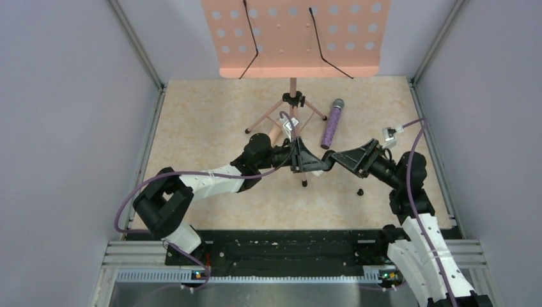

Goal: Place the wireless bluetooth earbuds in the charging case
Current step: Pass from the left arm to the right, then place the charging case at the center of the board.

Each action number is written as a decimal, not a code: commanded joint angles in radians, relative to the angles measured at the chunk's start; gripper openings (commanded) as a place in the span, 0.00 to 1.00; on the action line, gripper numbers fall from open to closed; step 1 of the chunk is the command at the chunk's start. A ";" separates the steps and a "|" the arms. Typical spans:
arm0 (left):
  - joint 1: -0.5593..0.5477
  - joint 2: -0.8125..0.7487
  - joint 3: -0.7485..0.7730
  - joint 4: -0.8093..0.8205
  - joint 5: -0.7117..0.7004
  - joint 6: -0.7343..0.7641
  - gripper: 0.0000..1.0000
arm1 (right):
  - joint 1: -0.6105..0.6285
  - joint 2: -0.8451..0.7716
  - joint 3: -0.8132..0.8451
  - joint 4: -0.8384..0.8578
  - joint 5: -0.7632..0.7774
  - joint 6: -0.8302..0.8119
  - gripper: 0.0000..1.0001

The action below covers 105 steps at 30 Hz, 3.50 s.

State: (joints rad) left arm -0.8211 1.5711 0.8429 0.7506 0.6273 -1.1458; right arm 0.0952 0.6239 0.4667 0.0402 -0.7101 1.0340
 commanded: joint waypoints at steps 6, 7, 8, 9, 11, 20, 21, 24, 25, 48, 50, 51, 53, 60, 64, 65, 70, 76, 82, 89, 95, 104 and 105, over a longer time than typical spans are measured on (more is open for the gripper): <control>0.011 -0.007 -0.002 0.174 0.039 -0.090 0.00 | -0.005 0.001 -0.056 0.248 -0.075 0.130 0.54; 0.011 -0.002 0.001 0.185 0.043 -0.100 0.00 | -0.004 0.002 -0.054 0.244 -0.074 0.125 0.55; 0.010 0.004 0.004 0.196 0.048 -0.108 0.00 | -0.001 0.005 -0.052 0.242 -0.076 0.120 0.55; 0.011 0.009 0.007 0.208 0.052 -0.119 0.00 | -0.001 0.007 -0.050 0.245 -0.076 0.119 0.55; 0.011 0.020 0.009 0.240 0.060 -0.140 0.00 | 0.000 0.013 -0.047 0.263 -0.078 0.125 0.55; 0.009 0.033 0.015 0.257 0.062 -0.160 0.00 | 0.006 0.039 -0.047 0.359 -0.095 0.172 0.43; 0.010 0.031 0.013 0.255 0.060 -0.160 0.00 | 0.007 0.040 -0.048 0.362 -0.098 0.173 0.39; 0.010 0.029 0.013 0.246 0.055 -0.156 0.00 | 0.011 0.046 -0.053 0.385 -0.105 0.187 0.26; 0.009 0.028 0.013 0.244 0.055 -0.155 0.00 | 0.012 0.048 -0.054 0.391 -0.106 0.191 0.20; 0.046 -0.105 0.054 -0.092 0.019 0.035 0.50 | 0.012 0.114 0.013 0.263 -0.236 0.039 0.00; 0.046 -0.100 0.060 -0.099 0.026 0.037 0.49 | 0.012 0.115 0.014 0.266 -0.237 0.042 0.00; 0.046 -0.097 0.064 -0.110 0.027 0.042 0.50 | 0.012 0.116 0.012 0.272 -0.238 0.046 0.00; 0.046 -0.097 0.070 -0.134 0.024 0.055 0.54 | 0.012 0.117 0.013 0.273 -0.234 0.049 0.00; 0.034 -0.164 0.102 -0.349 -0.084 0.215 0.59 | 0.008 0.156 0.039 0.070 -0.129 0.034 0.00; -0.001 -0.262 0.094 -0.493 -0.250 0.376 0.60 | -0.004 0.207 0.074 -0.131 -0.055 0.008 0.00; -0.018 -0.280 0.106 -0.551 -0.296 0.439 0.61 | -0.010 0.219 0.084 -0.197 -0.024 -0.007 0.00; -0.068 -0.289 0.179 -0.819 -0.466 0.605 0.61 | -0.018 0.292 0.171 -0.464 0.193 -0.189 0.00; -0.070 -0.287 0.157 -0.823 -0.493 0.579 0.60 | -0.017 0.334 0.214 -0.655 0.503 -0.408 0.00; -0.072 -0.260 0.160 -0.841 -0.502 0.558 0.59 | 0.054 0.437 0.254 -0.735 0.647 -0.448 0.00; -0.083 -0.254 0.159 -0.850 -0.509 0.551 0.59 | 0.214 0.545 0.304 -0.761 0.815 -0.438 0.00; -0.086 -0.258 0.165 -0.870 -0.528 0.557 0.59 | 0.345 0.671 0.379 -0.799 0.959 -0.416 0.00; -0.086 -0.297 0.145 -0.899 -0.568 0.560 0.60 | 0.490 0.831 0.475 -0.858 1.073 -0.382 0.00; -0.086 -0.300 0.141 -0.901 -0.570 0.560 0.60 | 0.493 0.839 0.473 -0.845 1.043 -0.385 0.02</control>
State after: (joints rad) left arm -0.9039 1.3167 0.9947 -0.1467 0.0845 -0.5987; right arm 0.5591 1.4345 0.8917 -0.7887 0.3016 0.6308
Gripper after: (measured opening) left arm 0.599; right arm 0.177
